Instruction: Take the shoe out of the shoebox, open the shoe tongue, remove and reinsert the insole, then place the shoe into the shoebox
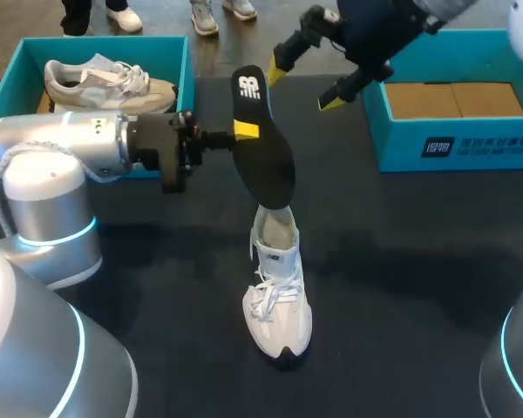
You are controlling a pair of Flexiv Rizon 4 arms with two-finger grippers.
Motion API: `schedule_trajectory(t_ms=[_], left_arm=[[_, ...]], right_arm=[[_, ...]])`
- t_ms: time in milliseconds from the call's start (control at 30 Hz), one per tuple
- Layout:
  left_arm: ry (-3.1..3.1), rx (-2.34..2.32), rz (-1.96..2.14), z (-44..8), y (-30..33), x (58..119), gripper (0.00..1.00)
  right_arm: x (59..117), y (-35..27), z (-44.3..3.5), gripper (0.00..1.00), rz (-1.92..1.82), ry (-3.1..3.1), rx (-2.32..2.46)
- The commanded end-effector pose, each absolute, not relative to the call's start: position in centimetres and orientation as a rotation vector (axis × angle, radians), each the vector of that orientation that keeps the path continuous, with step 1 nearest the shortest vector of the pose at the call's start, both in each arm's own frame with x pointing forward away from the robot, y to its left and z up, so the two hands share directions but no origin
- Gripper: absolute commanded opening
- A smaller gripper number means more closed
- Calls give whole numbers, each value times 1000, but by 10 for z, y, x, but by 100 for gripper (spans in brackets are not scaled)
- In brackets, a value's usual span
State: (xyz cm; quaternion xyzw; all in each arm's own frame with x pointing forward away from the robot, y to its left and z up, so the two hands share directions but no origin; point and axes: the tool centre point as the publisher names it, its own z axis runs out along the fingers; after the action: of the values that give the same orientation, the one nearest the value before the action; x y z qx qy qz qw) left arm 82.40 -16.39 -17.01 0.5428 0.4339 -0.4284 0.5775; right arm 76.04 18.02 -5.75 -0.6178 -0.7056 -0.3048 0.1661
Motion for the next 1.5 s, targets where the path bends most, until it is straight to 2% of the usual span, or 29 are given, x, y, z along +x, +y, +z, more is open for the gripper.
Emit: schedule_trajectory(t_ms=[33,367,967,1500], left_arm=[[1035,1267,-1003,-162,-147,814,0],[1074,1282,-1105,-162,-136,809,0],[1530,978,-1660,-139,-114,827,0],[1615,954,-1635,-140,-120,821,0]], right_arm=[[749,172,-70,100,-1111,-1869,-1638],[747,171,-81,100,-1174,-1830,-1579],[747,171,-82,100,-1178,-1829,-1578],[747,171,-82,100,-1178,-1829,-1578]])
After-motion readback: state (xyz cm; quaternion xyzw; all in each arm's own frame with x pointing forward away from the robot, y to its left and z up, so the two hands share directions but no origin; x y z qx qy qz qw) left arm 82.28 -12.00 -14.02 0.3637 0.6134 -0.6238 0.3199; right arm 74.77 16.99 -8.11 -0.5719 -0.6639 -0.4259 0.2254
